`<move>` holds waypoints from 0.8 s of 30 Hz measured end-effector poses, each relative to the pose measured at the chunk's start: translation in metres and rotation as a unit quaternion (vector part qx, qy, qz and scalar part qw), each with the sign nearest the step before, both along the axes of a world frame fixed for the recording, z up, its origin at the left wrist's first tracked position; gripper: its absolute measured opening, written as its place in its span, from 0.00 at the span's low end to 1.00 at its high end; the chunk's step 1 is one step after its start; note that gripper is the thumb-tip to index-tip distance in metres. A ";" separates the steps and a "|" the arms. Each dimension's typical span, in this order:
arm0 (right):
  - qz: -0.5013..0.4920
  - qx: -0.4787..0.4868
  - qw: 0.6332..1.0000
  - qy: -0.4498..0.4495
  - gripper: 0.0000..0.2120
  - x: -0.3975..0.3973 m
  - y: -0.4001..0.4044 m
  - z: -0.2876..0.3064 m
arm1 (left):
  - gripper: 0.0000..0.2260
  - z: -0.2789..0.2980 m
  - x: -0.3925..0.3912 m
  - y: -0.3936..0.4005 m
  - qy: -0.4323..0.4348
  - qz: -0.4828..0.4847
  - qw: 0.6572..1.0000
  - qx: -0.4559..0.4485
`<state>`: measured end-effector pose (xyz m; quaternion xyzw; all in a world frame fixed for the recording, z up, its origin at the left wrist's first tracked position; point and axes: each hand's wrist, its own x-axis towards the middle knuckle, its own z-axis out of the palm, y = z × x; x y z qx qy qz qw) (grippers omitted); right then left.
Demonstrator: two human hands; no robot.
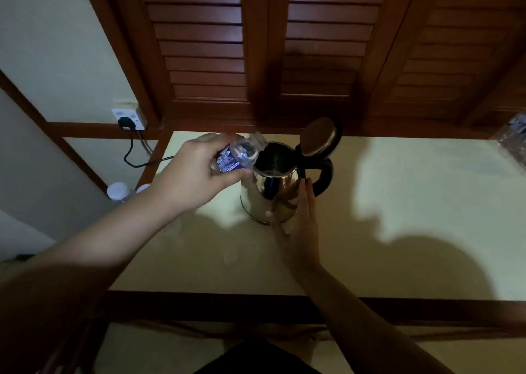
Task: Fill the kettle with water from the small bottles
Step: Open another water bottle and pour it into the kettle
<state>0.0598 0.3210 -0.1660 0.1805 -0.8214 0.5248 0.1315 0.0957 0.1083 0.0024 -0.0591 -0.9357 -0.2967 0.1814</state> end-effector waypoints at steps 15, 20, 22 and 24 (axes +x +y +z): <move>0.006 -0.008 1.000 -0.002 0.44 -0.001 0.002 -0.004 | 0.25 0.018 -0.024 -0.008 -0.021 0.018 0.981 -0.192; 0.007 -0.009 1.000 -0.004 0.44 -0.003 0.001 -0.005 | 0.25 0.022 -0.026 -0.009 -0.021 0.020 0.977 -0.209; 0.008 -0.009 1.000 -0.004 0.45 -0.002 0.001 -0.004 | 0.25 0.023 -0.027 -0.009 -0.018 0.017 0.978 -0.208; 0.009 -0.007 1.000 -0.004 0.45 -0.002 0.002 -0.004 | 0.25 0.025 -0.027 -0.009 -0.014 0.017 0.977 -0.210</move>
